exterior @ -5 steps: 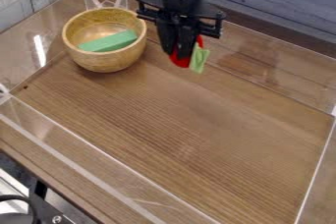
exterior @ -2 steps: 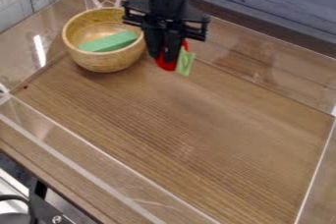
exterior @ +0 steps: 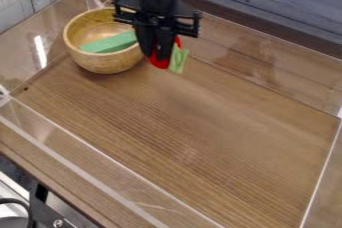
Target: Move the red object to the left side of the table
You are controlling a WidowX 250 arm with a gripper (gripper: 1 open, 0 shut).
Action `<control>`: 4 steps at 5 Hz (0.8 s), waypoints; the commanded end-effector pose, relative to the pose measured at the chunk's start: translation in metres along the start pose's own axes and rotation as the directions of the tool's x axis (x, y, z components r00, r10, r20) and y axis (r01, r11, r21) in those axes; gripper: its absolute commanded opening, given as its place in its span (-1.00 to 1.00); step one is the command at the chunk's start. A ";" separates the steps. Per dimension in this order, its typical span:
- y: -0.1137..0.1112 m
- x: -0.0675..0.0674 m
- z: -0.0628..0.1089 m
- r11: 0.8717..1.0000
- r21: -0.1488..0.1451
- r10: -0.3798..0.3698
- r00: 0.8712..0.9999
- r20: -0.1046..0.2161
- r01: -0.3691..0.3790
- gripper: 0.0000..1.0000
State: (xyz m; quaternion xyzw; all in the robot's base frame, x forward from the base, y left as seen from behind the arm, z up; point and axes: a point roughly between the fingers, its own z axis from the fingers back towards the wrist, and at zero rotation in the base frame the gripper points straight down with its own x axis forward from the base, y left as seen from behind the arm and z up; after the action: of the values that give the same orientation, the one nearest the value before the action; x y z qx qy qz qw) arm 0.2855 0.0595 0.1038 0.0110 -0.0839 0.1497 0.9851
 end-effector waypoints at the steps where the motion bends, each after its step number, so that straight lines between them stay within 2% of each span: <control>1: 0.011 0.005 0.017 1.000 -0.002 0.024 0.998 0.065 -0.024 -1.00; 2: 0.022 0.005 0.016 0.999 0.001 0.046 0.997 0.067 -0.046 -1.00; 3: 0.040 -0.016 0.016 0.988 0.021 0.153 0.986 0.065 -0.155 -1.00; 4: 0.060 -0.036 0.011 0.958 0.051 0.279 0.958 0.062 -0.282 -1.00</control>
State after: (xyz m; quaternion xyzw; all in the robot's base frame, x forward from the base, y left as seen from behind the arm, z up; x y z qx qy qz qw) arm 0.2300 0.1037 0.0976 0.0280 -0.0873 0.2877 0.9533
